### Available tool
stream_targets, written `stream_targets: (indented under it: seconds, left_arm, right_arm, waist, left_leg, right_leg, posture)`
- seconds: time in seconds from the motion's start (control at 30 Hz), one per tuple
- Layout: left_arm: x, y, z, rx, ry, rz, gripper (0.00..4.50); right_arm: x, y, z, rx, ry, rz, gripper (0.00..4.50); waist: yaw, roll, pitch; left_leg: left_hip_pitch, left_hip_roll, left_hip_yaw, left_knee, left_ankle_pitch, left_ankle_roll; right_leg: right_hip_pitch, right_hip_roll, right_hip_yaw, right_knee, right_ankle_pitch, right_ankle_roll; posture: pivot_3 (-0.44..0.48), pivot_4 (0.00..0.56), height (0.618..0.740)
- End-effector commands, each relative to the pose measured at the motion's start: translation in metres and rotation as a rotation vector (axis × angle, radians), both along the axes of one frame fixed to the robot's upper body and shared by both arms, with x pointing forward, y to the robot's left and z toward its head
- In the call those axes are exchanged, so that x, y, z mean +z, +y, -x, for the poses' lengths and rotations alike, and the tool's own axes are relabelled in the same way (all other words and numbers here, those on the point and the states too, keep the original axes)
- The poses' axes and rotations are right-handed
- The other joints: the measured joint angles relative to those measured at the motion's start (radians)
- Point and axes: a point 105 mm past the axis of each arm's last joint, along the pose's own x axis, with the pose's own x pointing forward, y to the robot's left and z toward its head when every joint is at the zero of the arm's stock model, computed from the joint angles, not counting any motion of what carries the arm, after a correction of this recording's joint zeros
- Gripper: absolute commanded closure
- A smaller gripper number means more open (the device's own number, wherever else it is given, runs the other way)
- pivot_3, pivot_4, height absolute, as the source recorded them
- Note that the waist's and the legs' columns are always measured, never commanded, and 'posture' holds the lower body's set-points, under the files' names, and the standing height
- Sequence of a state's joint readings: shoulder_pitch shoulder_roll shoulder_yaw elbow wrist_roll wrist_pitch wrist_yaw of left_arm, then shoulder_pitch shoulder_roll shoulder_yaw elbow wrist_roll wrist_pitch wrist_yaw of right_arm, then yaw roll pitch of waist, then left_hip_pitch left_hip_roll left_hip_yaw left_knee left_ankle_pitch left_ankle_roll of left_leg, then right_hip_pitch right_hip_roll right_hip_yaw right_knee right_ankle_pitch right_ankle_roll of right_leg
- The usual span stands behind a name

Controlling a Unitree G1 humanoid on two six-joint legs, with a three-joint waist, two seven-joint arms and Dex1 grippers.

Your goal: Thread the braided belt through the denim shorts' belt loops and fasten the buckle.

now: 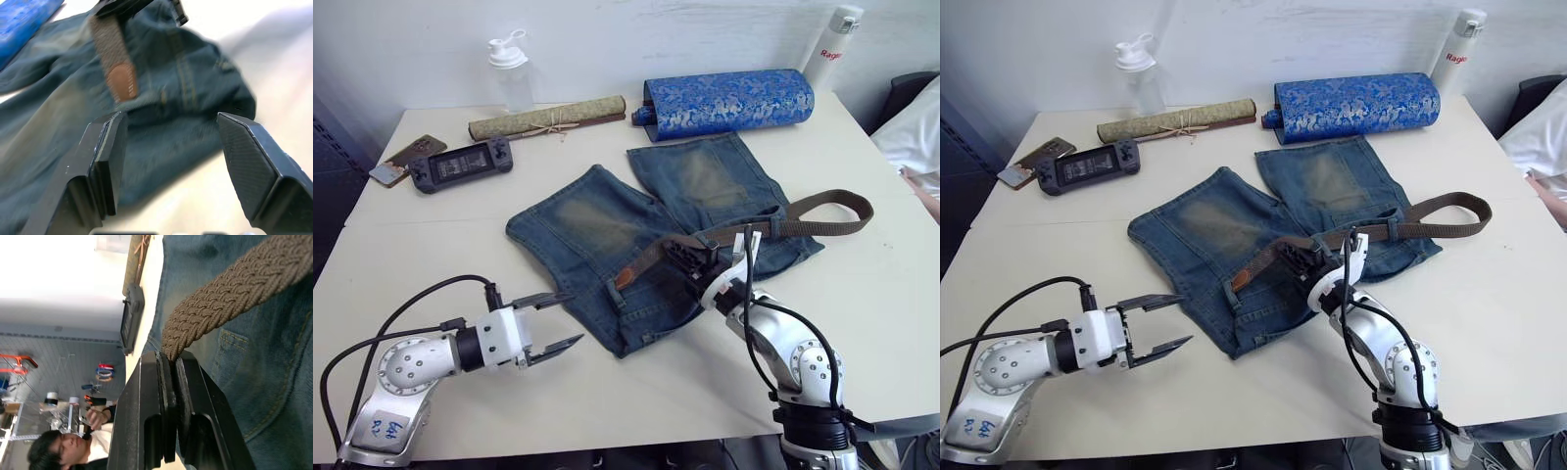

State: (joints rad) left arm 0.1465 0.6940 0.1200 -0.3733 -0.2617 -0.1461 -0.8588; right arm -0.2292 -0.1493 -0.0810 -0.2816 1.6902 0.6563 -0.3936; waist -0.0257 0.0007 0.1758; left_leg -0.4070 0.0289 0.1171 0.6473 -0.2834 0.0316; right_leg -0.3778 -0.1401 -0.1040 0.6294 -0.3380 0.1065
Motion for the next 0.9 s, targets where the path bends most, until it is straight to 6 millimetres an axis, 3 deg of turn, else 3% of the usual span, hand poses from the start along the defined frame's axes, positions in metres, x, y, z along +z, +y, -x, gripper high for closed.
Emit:
stream_targets:
  seconds: [0.03,0.27,0.73,0.9]
  left_arm:
    - [0.003,0.008,-0.001,0.054,-0.039,0.017,1.3]
    - [-0.005,0.01,0.0,0.093,0.002,0.054,1.3]
    - [-0.007,0.01,0.0,0.101,0.006,0.047,1.3]
    - [-0.007,0.01,-0.001,0.103,0.005,0.043,1.3]
  right_arm:
    - [0.004,0.005,0.002,0.027,-0.045,0.012,4.5]
    - [-0.004,0.004,0.003,0.031,-0.053,0.047,4.5]
    - [0.009,-0.009,-0.002,0.014,-0.184,0.154,4.5]
    - [0.005,-0.002,0.002,0.048,-0.203,0.2,4.5]
  waist:
    - [-0.002,0.0,0.0]
    - [-0.002,0.0,0.0]
    - [-0.002,0.0,0.0]
    - [-0.002,0.0,0.0]
  left_leg:
    - [0.0,0.0,0.0,0.0,0.0,0.0]
    - [0.0,0.0,0.0,-0.001,-0.001,-0.001]
    - [0.0,0.0,0.0,-0.001,-0.001,-0.001]
    - [0.0,0.0,0.0,-0.001,-0.001,-0.001]
  right_leg:
    - [0.0,0.0,0.0,0.0,0.0,0.0]
    - [0.0,0.0,0.0,0.0,0.0,0.0]
    - [0.0,0.0,0.0,-0.001,0.0,0.0]
    - [0.0,0.0,0.0,-0.001,0.0,0.0]
  posture:
    - [0.0,0.15,0.717]
    - [0.0,0.15,0.717]
    - [0.0,0.15,0.717]
    - [0.0,0.15,0.717]
